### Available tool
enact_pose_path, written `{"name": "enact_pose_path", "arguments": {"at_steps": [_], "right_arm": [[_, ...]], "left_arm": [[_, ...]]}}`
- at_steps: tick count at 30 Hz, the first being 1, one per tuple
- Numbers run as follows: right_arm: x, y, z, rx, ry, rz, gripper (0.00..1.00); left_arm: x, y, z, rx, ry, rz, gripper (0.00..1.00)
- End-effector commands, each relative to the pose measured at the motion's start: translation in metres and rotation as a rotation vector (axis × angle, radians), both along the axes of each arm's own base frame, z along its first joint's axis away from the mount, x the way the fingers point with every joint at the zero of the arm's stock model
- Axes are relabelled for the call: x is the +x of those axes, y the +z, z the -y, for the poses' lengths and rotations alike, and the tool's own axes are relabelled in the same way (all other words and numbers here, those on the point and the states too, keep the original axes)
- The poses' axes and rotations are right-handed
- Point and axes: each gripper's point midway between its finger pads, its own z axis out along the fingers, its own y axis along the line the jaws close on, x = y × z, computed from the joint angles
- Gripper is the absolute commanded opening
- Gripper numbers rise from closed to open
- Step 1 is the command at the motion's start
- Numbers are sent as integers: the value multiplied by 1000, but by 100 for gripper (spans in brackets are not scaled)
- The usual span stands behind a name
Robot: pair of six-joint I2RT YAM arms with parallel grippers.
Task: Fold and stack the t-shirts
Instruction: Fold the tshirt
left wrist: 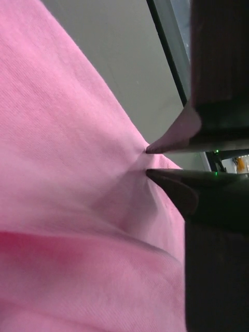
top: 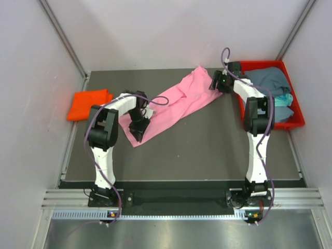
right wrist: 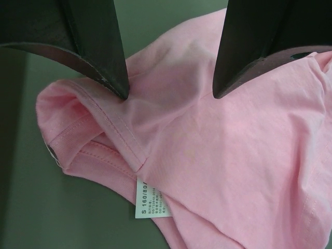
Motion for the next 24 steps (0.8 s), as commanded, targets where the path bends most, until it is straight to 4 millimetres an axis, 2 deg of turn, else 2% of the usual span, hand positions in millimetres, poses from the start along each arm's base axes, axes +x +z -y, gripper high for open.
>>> {"name": "enact_pose_path", "arguments": {"at_steps": [1,2,3,5,8,14,15,16,18,19,24], "right_arm": [[21,23,-7,2,-8,91,66],[22,24,-6,-8,-18,93,66],[24,25,-4,-22,-26,99,66],[25,24,-2,-39,-34,100,65],[29,23,3,-77,-52,107,63],[33,22,-2,-79,-48,115,62],[31,20,-5,-78,-41,109,62],[30,20,-7,-75,-38,107,62],[28,20,-9,-73,-33,104,62],[27,19,-10,-70,-30,101,62],[26,21,-12,-70,-24,103,62]], "left_arm": [[-9,-1,-2,24,-22,-33,20],[-10,-1,0,20,-25,-35,14],[-11,-2,2,12,-29,-42,3],[-14,-2,5,7,-37,-51,0],[-22,-1,10,-6,-55,-72,0],[-31,-2,11,21,-92,-65,0],[-28,1,11,26,-106,-45,20],[-25,3,8,50,-117,-26,33],[-22,10,5,68,-134,9,50],[-20,13,1,94,-149,27,55],[-23,36,1,113,-193,72,51]]}}
